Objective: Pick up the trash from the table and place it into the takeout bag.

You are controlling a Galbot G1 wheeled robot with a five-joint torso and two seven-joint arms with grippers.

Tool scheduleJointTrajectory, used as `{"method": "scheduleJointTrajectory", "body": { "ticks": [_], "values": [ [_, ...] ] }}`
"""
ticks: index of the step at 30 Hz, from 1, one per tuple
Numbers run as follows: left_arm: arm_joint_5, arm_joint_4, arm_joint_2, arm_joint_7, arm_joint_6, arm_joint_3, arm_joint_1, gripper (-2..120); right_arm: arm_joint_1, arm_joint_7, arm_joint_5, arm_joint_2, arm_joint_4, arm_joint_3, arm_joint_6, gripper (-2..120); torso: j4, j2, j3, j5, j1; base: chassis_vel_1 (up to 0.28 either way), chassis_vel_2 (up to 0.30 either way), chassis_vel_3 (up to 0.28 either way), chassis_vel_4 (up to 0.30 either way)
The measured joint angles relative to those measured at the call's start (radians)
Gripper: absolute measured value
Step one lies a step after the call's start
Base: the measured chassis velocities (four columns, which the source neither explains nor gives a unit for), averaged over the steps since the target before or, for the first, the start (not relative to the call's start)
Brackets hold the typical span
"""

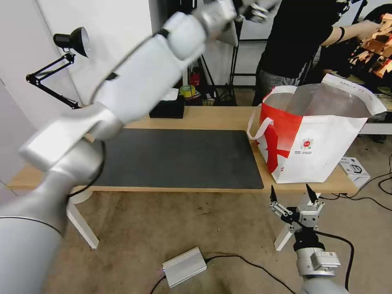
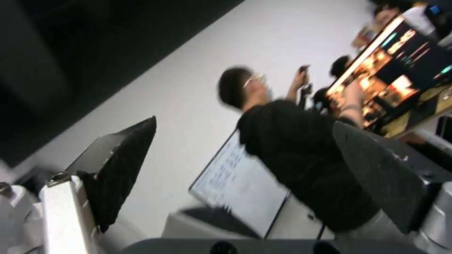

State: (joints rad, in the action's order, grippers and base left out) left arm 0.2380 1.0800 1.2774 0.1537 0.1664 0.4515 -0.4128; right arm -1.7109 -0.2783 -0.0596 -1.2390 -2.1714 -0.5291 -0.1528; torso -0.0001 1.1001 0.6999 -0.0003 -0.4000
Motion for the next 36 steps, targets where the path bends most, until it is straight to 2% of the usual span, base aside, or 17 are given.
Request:
{"method": "scheduleJointTrajectory", "body": {
  "ticks": [1, 2, 5, 6, 9, 10, 14, 15, 19, 20, 22, 24, 25, 28, 30, 33, 36],
  "values": [
    [0.031, 0.044, -0.057, -0.007, -0.023, 0.005, 0.015, 100, 0.0, 0.0, -0.001, 0.001, -0.001, -0.001, 0.0, 100, 0.0, 0.0, 0.0, -0.0001, 0.0, 0.0, 0.0, 0.0, 0.0],
    [0.031, 0.044, -0.057, -0.007, -0.023, 0.005, 0.015, 100, 0.0, 0.0, -0.001, 0.001, -0.001, -0.001, 0.0, 100, 0.0, 0.0, 0.0, -0.0001, 0.0, 0.0, 0.0, 0.0, 0.0],
    [0.118, 0.239, -0.269, -0.036, -0.087, 0.006, 0.111, 100, 0.0, 0.001, -0.006, 0.003, -0.006, -0.001, 0.003, 100, 0.0001, 0.0, 0.0, -0.0006, 0.0, 0.0, 0.0, 0.0, 0.0],
    [0.118, 0.239, -0.269, -0.036, -0.087, 0.006, 0.111, 100, 0.0, 0.001, -0.006, 0.003, -0.006, -0.001, 0.003, 100, 0.0001, 0.0, 0.0, -0.0006, 0.0, 0.0, 0.0, 0.0, 0.0],
    [0.161, 0.411, -0.459, -0.048, -0.117, -0.088, 0.246, 100, -0.001, 0.015, -0.024, 0.006, -0.018, -0.001, 0.023, 100, 0.0006, 0.0, 0.0, -0.0006, 0.0, 0.0, 0.0, 0.0, 0.0],
    [0.161, 0.411, -0.459, -0.048, -0.117, -0.088, 0.246, 100, -0.001, 0.015, -0.024, 0.006, -0.018, -0.001, 0.023, 100, 0.0006, 0.0, 0.0, -0.0006, 0.0, 0.0, 0.0, 0.0, 0.0],
    [0.181, 0.545, -0.613, -0.051, -0.123, -0.255, 0.484, 100, -0.001, 0.034, -0.03, 0.01, -0.019, 0.003, 0.026, 100, 0.0004, 0.0, 0.0, -0.0003, 0.0, 0.0, 0.0, 0.0, 0.0],
    [0.181, 0.545, -0.613, -0.051, -0.123, -0.255, 0.484, 100, -0.001, 0.034, -0.03, 0.01, -0.019, 0.003, 0.026, 100, 0.0004, 0.0, 0.0, -0.0003, 0.0, 0.0, 0.0, 0.0, 0.0],
    [0.192, 0.634, -0.674, -0.059, -0.137, -0.423, 0.675, 100, 0.001, 0.046, -0.039, 0.011, -0.02, 0.008, 0.027, 100, -0.0002, 0.0, 0.0, -0.0004, 0.0, 0.0, 0.0, 0.0, 0.0],
    [0.192, 0.634, -0.674, -0.059, -0.137, -0.423, 0.675, 100, 0.001, 0.046, -0.039, 0.011, -0.02, 0.008, 0.027, 100, -0.0002, 0.0, 0.0, -0.0004, 0.0, 0.0, 0.0, 0.0, 0.0],
    [0.204, 0.702, -0.72, -0.078, -0.14, -0.546, 0.836, 100, 0.007, 0.054, -0.052, 0.014, -0.025, 0.017, 0.033, 100, 0.0008, 0.0, 0.0, 0.0009, 0.0, 0.0, 0.0, 0.0, 0.0],
    [0.209, 0.747, -0.736, -0.093, -0.14, -0.633, 0.981, 100, 0.005, 0.059, -0.057, 0.014, -0.032, 0.018, 0.036, 100, 0.0006, 0.0, 0.0, -0.0008, 0.0, 0.0, 0.0, 0.0, 0.0],
    [0.209, 0.747, -0.736, -0.093, -0.14, -0.633, 0.981, 100, 0.005, 0.059, -0.057, 0.014, -0.032, 0.018, 0.036, 100, 0.0006, 0.0, 0.0, -0.0008, 0.0, 0.0, 0.0, 0.0, 0.0],
    [0.204, 0.816, -0.718, -0.104, -0.137, -0.804, 1.212, 100, 0.009, 0.061, -0.058, 0.015, -0.033, 0.017, 0.037, 100, -0.0001, 0.0, 0.0, 0.0006, 0.0, 0.0, 0.0, 0.0, 0.0],
    [0.201, 0.834, -0.709, -0.105, -0.136, -0.842, 1.267, 100, 0.009, 0.061, -0.058, 0.015, -0.033, 0.018, 0.037, 100, -0.0001, 0.0, 0.0, 0.0005, 0.0, 0.0, 0.0, 0.0, 0.0],
    [0.191, 0.889, -0.665, -0.111, -0.135, -0.985, 1.444, 100, 0.01, 0.06, -0.057, 0.017, -0.036, 0.02, 0.037, 100, 0.0003, 0.0, 0.0, 0.0003, 0.0, 0.0, 0.0, 0.0, 0.0],
    [0.185, 0.918, -0.639, -0.115, -0.134, -1.042, 1.522, 100, 0.01, 0.06, -0.057, 0.02, -0.037, 0.021, 0.037, 100, 0.0003, 0.0, 0.0, 0.0003, 0.0, 0.0, 0.0, 0.0, 0.0]
  ]
}}
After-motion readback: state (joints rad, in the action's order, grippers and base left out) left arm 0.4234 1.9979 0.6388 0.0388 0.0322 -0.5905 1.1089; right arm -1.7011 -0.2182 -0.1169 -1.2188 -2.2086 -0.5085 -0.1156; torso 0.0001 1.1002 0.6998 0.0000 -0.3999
